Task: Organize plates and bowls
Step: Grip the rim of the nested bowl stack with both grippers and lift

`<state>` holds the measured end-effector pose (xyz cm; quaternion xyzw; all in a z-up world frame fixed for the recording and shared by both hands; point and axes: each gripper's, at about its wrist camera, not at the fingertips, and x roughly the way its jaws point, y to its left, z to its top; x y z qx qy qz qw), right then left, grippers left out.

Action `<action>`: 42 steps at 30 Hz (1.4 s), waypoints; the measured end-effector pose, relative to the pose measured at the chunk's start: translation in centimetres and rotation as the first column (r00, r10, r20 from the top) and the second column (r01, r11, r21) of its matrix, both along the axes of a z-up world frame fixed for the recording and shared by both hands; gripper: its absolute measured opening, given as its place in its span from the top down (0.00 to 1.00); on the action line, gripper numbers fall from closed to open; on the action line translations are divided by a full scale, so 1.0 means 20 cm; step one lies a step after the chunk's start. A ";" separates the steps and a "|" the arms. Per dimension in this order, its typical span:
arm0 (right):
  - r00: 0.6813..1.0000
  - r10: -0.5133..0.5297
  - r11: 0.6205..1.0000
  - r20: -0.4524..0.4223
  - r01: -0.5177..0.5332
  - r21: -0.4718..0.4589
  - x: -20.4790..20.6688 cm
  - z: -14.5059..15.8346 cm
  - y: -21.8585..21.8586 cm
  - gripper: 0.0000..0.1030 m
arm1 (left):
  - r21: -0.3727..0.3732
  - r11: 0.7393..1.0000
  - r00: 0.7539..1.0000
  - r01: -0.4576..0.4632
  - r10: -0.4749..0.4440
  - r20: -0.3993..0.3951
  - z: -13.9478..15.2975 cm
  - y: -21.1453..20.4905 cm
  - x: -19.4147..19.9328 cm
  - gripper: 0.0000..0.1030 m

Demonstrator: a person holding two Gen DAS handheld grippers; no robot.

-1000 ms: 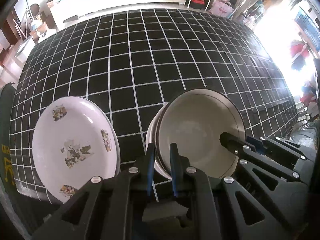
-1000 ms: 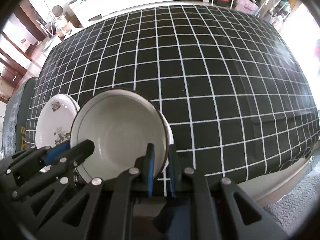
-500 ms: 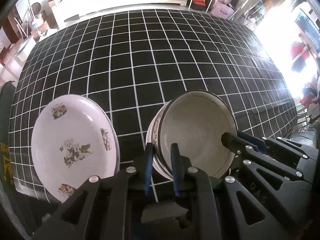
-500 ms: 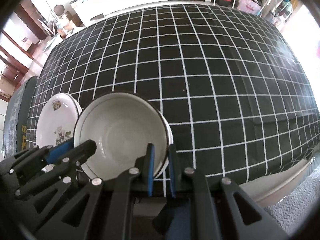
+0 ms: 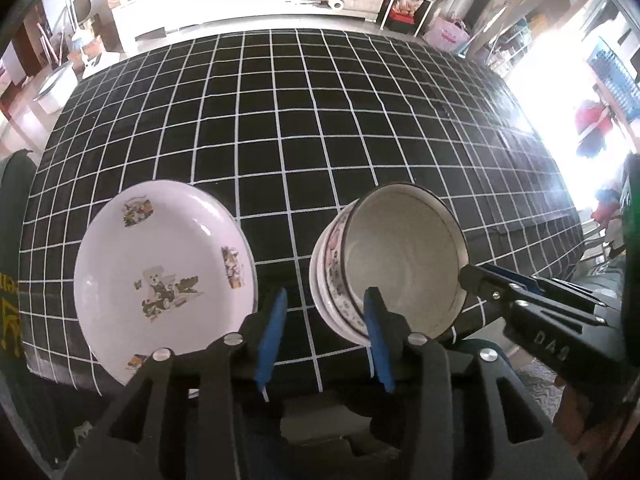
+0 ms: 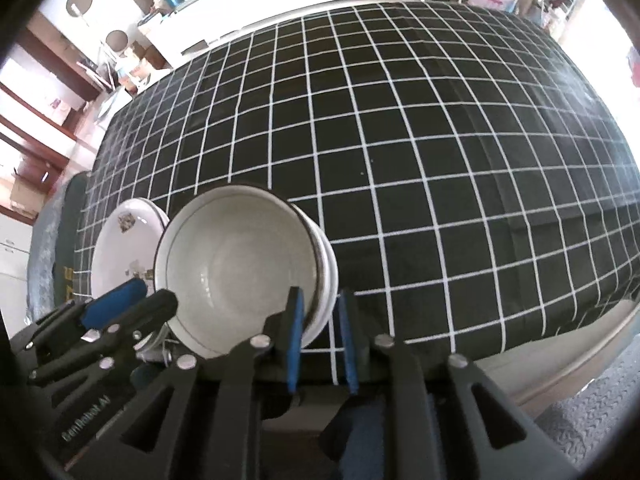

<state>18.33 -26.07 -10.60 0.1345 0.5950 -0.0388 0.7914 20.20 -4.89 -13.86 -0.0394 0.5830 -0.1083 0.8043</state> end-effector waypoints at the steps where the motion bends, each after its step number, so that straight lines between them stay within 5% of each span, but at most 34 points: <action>1: 1.000 0.000 1.000 0.006 0.000 0.003 -0.01 0.01 0.00 0.75 | -0.011 1.000 1.000 -0.007 0.007 0.002 0.01 0.02 -0.01 0.60; 10: 0.997 -0.047 0.998 0.063 0.045 0.038 -0.04 0.07 -0.06 0.56 | -0.087 0.996 0.999 -0.032 0.031 -0.021 -0.05 0.12 -0.02 0.51; 16: 0.998 -0.063 0.995 0.023 0.061 0.078 0.02 -0.02 -0.08 0.54 | -0.131 0.991 0.999 -0.027 0.022 -0.046 -0.10 0.10 0.04 0.45; 42: 0.995 -0.069 0.978 -0.069 0.081 0.193 0.10 -0.27 -0.16 0.53 | -0.101 0.992 0.991 0.073 -0.083 -0.102 -0.34 -0.05 0.18 0.45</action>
